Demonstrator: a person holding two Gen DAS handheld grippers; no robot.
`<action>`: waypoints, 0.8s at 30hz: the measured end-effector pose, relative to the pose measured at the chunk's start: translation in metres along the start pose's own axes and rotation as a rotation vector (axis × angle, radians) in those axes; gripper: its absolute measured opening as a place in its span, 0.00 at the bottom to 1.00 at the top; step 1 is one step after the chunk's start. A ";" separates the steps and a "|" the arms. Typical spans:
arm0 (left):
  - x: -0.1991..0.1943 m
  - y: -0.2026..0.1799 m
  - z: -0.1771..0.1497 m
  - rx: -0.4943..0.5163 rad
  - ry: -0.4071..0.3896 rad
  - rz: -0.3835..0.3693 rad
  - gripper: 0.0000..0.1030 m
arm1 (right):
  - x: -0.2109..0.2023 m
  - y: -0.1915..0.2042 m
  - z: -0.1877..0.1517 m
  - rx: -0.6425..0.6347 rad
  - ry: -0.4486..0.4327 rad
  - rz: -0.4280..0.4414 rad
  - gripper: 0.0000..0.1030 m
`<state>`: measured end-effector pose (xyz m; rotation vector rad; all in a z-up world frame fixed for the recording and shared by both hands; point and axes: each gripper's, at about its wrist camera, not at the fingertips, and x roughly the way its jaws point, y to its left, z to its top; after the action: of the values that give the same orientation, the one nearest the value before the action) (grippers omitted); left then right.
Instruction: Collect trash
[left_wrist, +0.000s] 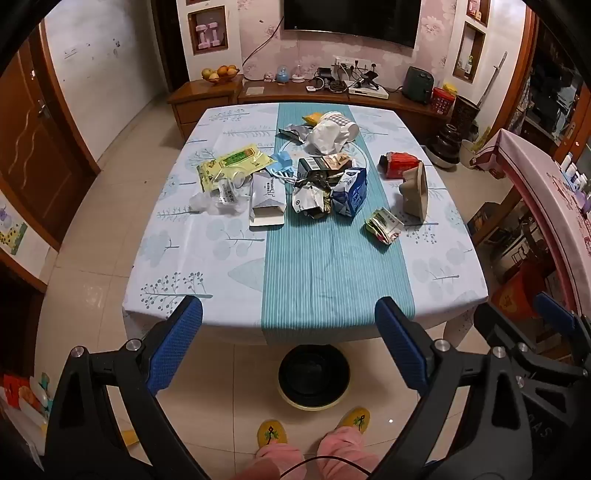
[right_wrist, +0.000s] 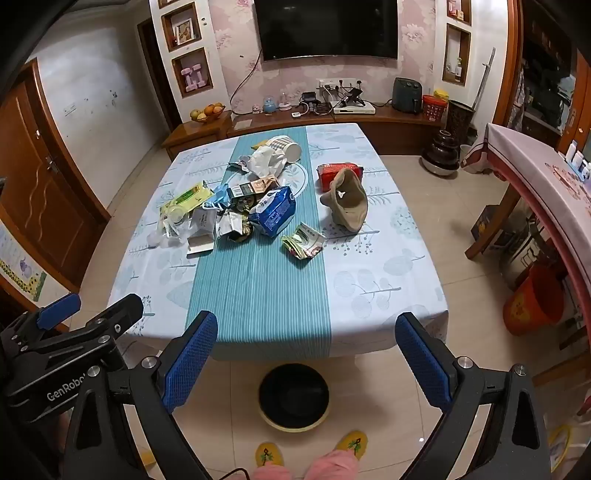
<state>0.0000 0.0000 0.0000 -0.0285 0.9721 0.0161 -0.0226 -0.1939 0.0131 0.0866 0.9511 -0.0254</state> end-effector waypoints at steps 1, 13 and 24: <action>0.000 0.000 0.000 0.002 -0.005 0.002 0.90 | 0.000 0.000 0.000 0.000 0.000 0.000 0.96; -0.001 0.001 -0.001 0.003 0.000 0.004 0.88 | 0.001 0.000 0.001 0.001 0.005 0.002 0.96; 0.007 -0.007 -0.008 0.002 0.009 0.002 0.88 | 0.001 0.001 -0.001 0.001 0.006 0.000 0.96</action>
<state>-0.0025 -0.0071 -0.0105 -0.0260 0.9809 0.0173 -0.0227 -0.1925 0.0114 0.0879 0.9574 -0.0258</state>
